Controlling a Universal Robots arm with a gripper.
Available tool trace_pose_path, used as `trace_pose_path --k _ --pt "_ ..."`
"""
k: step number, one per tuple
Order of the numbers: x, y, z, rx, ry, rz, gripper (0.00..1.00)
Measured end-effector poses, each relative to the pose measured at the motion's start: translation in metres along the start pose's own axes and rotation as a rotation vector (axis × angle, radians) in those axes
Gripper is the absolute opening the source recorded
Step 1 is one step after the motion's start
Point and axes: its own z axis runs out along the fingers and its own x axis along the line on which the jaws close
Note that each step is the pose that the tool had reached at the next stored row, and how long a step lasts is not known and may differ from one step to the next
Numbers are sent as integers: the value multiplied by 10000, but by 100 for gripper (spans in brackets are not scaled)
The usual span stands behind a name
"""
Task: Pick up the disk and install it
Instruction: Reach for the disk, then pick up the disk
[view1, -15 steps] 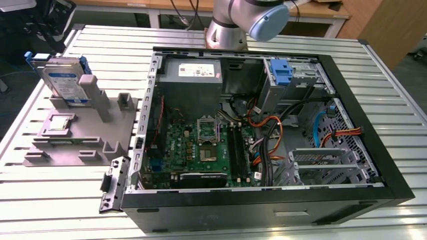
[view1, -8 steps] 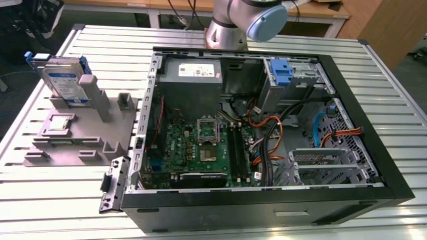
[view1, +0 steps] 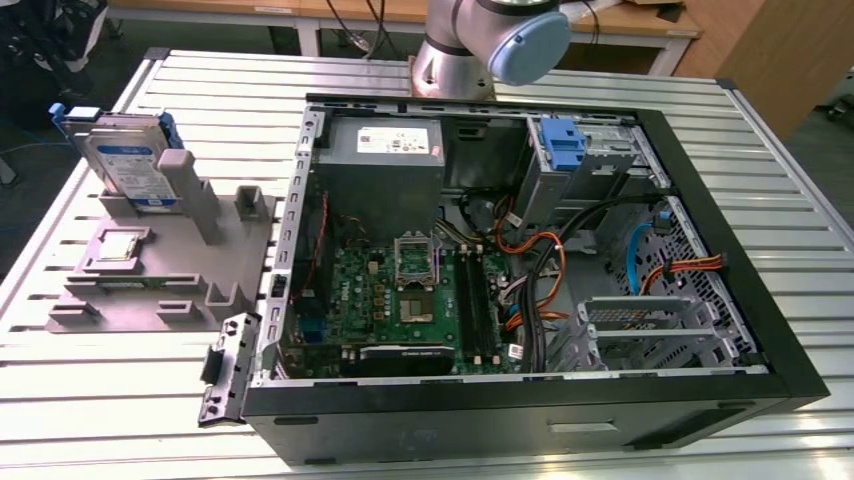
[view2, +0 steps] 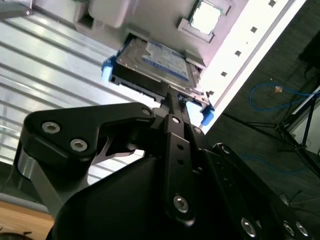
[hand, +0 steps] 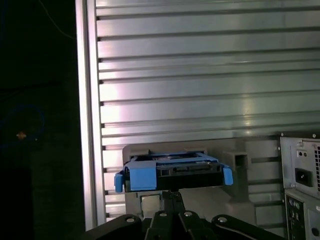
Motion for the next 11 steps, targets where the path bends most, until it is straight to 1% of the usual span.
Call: trace_pose_path --k 2,4,5,11 --pt "57 19 14 1 1 2 10" --pt "109 25 29 -1 6 2 10" --pt "119 25 32 1 11 2 10" --pt "119 25 34 1 12 -4 10"
